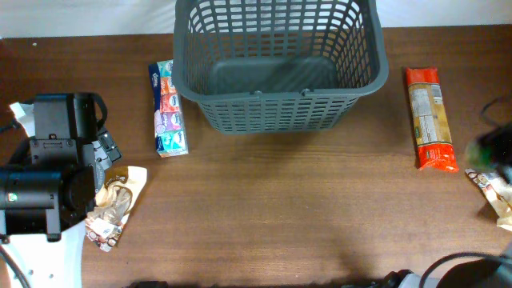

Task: Pack container
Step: 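Carry the jar with the right gripper over the grey basket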

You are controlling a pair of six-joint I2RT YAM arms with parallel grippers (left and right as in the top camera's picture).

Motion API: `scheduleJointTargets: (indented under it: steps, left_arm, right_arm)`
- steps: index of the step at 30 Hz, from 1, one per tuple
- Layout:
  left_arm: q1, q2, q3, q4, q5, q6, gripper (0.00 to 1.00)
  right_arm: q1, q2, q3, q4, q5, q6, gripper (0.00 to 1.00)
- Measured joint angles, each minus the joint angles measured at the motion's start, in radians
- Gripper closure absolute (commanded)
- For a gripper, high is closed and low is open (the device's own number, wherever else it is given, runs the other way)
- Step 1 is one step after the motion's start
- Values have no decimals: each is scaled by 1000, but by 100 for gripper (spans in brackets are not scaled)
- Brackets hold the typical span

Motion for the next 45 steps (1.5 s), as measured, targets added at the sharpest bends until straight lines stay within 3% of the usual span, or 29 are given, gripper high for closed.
scheduleJointTargets:
  steps: [5, 11, 17, 23, 32, 45]
  left_arm:
    - [0, 0, 0, 0, 0, 0, 0]
    - [0, 0, 0, 0, 1, 0, 0]
    - [0, 0, 0, 0, 1, 0, 0]
    - [0, 0, 0, 0, 1, 0, 1]
    - [0, 0, 0, 0, 4, 0, 0]
    - [0, 0, 0, 0, 7, 0, 0]
  right_arm:
    - [50, 1, 259, -7, -189, -4, 96]
    - [327, 2, 526, 166, -313, 54, 96]
    - [655, 5, 562, 319, -237, 95, 96]
    - [861, 102, 567, 360, -106, 106, 96]
    - [918, 397, 568, 359, -5, 89, 96]
    - [918, 471, 613, 239, 121, -1, 96]
